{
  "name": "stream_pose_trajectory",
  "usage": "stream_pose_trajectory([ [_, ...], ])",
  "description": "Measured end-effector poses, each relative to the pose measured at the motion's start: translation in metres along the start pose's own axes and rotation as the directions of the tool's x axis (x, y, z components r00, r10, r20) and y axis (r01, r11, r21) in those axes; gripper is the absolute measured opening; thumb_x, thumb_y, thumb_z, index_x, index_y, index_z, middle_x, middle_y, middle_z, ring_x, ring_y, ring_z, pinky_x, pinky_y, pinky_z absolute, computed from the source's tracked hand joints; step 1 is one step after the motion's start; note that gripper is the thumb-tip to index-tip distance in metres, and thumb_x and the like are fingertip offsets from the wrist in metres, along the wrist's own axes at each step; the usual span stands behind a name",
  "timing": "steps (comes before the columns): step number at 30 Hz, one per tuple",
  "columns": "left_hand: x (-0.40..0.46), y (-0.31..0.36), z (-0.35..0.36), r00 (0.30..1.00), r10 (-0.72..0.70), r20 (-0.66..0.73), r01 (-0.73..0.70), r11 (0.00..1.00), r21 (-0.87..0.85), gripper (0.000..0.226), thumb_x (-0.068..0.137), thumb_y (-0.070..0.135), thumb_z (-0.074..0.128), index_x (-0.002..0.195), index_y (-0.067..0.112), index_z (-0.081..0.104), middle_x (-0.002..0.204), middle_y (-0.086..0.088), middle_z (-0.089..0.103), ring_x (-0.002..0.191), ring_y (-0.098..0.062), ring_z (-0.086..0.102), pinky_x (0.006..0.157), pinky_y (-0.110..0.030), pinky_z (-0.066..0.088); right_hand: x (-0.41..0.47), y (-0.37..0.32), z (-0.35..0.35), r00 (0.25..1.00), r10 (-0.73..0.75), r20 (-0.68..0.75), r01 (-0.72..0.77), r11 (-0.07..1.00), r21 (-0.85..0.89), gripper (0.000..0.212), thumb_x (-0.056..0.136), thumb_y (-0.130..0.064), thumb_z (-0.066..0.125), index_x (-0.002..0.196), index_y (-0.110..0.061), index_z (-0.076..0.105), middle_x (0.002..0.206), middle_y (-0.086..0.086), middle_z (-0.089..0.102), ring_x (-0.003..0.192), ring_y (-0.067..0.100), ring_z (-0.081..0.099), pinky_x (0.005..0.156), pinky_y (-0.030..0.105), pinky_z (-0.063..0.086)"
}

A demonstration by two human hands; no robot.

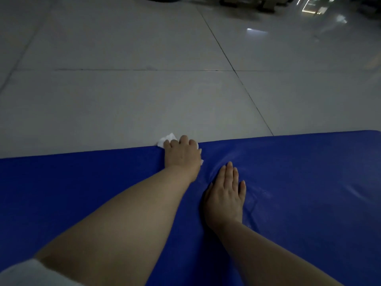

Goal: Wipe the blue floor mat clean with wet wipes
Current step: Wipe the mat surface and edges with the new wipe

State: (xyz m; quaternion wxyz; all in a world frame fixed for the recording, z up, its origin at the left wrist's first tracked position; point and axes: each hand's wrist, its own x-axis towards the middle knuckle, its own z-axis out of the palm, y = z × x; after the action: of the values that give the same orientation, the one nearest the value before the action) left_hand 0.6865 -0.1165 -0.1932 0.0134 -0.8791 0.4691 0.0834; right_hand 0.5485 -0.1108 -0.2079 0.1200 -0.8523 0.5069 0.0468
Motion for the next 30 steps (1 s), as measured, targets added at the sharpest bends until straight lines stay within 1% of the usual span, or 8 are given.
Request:
stream_pose_trajectory([
  [3,-0.005,-0.030,0.006,0.993,0.071,-0.093,-0.073,0.997,-0.013,0.033,0.098,0.034,0.046,0.123,0.013,0.050,0.123,-0.004,0.049,0.110,-0.021,0.048,0.099,-0.035,0.036,0.001,0.002,0.000,1.000,0.008,-0.004,-0.008,1.000,-0.006,0.060,0.101,-0.030,0.014,0.151,-0.008,-0.010,0.158,0.005,-0.019,0.146,0.020,-0.017,0.116,0.042,-0.010],
  [10,-0.022,-0.107,-0.005,0.992,0.125,-0.018,-0.125,0.991,-0.043,0.030,0.101,0.022,0.040,0.125,0.011,0.054,0.117,-0.005,0.053,0.099,-0.018,0.054,0.081,-0.028,0.041,0.001,0.000,0.000,0.999,0.032,-0.009,-0.032,0.999,-0.028,0.059,0.101,-0.030,0.015,0.151,-0.008,-0.007,0.159,0.004,-0.016,0.146,0.019,-0.014,0.117,0.041,-0.007],
  [16,-0.050,-0.178,-0.017,0.996,0.030,0.082,-0.031,0.999,0.011,0.031,0.101,0.018,0.041,0.128,0.011,0.052,0.114,-0.004,0.055,0.095,-0.016,0.056,0.082,-0.029,0.046,0.000,-0.001,-0.002,1.000,0.023,0.014,-0.022,0.999,-0.047,0.059,0.101,-0.029,0.016,0.151,-0.007,-0.006,0.159,0.004,-0.015,0.146,0.019,-0.012,0.117,0.041,-0.005],
  [20,-0.062,-0.198,-0.007,0.998,-0.038,0.042,0.037,0.999,0.036,0.033,0.101,0.017,0.041,0.132,0.012,0.050,0.123,-0.004,0.052,0.109,-0.018,0.050,0.082,-0.023,0.038,-0.003,-0.020,-0.016,0.994,0.088,0.059,-0.083,0.993,-0.086,0.061,0.099,-0.018,0.023,0.151,-0.004,-0.007,0.159,0.009,-0.016,0.146,0.023,-0.012,0.119,0.043,-0.004],
  [22,-0.060,-0.195,0.001,0.997,-0.081,0.004,0.081,0.997,0.016,0.033,0.102,0.017,0.038,0.132,0.011,0.050,0.125,-0.006,0.050,0.111,-0.021,0.048,0.086,-0.025,0.036,-0.011,-0.052,-0.023,1.000,0.017,0.026,-0.014,0.993,-0.115,0.067,0.096,-0.014,0.032,0.151,-0.005,-0.006,0.159,0.012,-0.015,0.147,0.025,-0.009,0.119,0.043,-0.002],
  [24,-0.058,-0.193,0.005,0.994,-0.103,-0.019,0.103,0.994,-0.030,0.033,0.101,0.016,0.039,0.131,0.009,0.051,0.125,-0.008,0.049,0.111,-0.023,0.047,0.091,-0.028,0.036,-0.030,-0.097,-0.018,0.973,-0.207,0.106,0.214,0.975,-0.062,0.073,0.098,-0.030,0.038,0.151,-0.007,-0.008,0.158,0.010,-0.017,0.147,0.024,-0.011,0.118,0.042,-0.004],
  [26,-0.059,-0.195,0.007,0.994,-0.107,-0.025,0.106,0.993,-0.042,0.033,0.101,0.016,0.039,0.131,0.008,0.050,0.125,-0.009,0.048,0.115,-0.025,0.046,0.094,-0.031,0.036,-0.051,-0.138,-0.003,0.894,-0.340,0.291,0.351,0.936,0.013,0.093,0.094,-0.056,0.042,0.149,-0.010,-0.017,0.155,0.004,-0.028,0.144,0.021,-0.023,0.115,0.045,-0.012],
  [30,-0.058,-0.197,0.008,0.993,-0.112,-0.038,0.107,0.989,-0.100,0.033,0.100,0.014,0.040,0.130,0.007,0.050,0.127,-0.010,0.047,0.119,-0.025,0.044,0.098,-0.032,0.034,-0.054,-0.155,0.011,0.838,-0.273,0.471,0.303,0.953,0.014,0.117,0.080,-0.074,0.047,0.144,-0.014,-0.030,0.149,0.000,-0.041,0.138,0.019,-0.035,0.112,0.049,-0.017],
])
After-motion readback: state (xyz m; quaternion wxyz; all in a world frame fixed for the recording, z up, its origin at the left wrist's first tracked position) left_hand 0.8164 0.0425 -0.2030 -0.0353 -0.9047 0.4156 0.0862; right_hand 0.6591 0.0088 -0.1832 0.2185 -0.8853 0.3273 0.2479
